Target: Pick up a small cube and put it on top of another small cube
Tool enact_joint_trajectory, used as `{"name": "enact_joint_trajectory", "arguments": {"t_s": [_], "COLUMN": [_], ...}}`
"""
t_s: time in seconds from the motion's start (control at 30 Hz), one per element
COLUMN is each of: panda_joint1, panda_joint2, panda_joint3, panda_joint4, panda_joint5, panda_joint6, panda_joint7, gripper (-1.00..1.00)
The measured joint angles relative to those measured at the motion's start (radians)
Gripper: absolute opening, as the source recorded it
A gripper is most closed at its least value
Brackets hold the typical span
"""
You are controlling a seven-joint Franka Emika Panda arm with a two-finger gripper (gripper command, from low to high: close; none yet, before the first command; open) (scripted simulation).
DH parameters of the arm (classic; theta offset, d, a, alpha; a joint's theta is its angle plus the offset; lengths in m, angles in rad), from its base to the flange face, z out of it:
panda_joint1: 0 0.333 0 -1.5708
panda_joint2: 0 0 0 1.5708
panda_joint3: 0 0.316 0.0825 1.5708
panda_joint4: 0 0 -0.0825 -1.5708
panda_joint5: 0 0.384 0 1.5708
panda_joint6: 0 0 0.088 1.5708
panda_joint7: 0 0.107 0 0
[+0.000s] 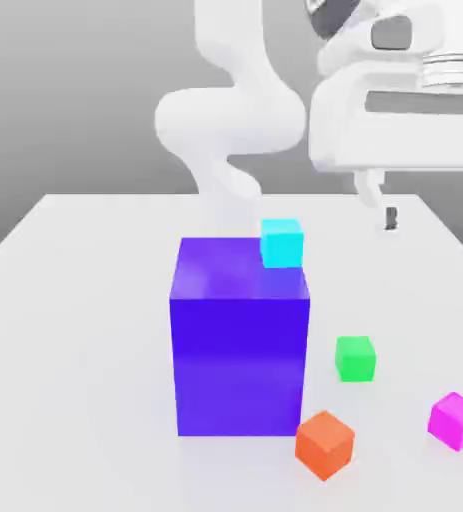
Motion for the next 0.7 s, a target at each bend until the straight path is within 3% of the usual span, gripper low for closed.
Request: {"name": "enact_joint_trajectory", "arguments": {"t_s": [0.37,0.53,0.57,0.7], "panda_joint1": [0.165,0.258,0.273,0.273], "panda_joint2": [0.407,0.589,0.613,0.613], "panda_joint3": [0.074,-0.021,-0.039,-0.039], "panda_joint4": [-0.057,-0.026,-0.021,-0.021], "panda_joint5": [-0.132,-0.239,-0.253,-0.254], "panda_joint6": [0.15,0.273,0.292,0.293], "panda_joint7": [0.109,0.191,0.202,0.203], "gripper": [0.0,0.0,-1.0,-1.0]}}
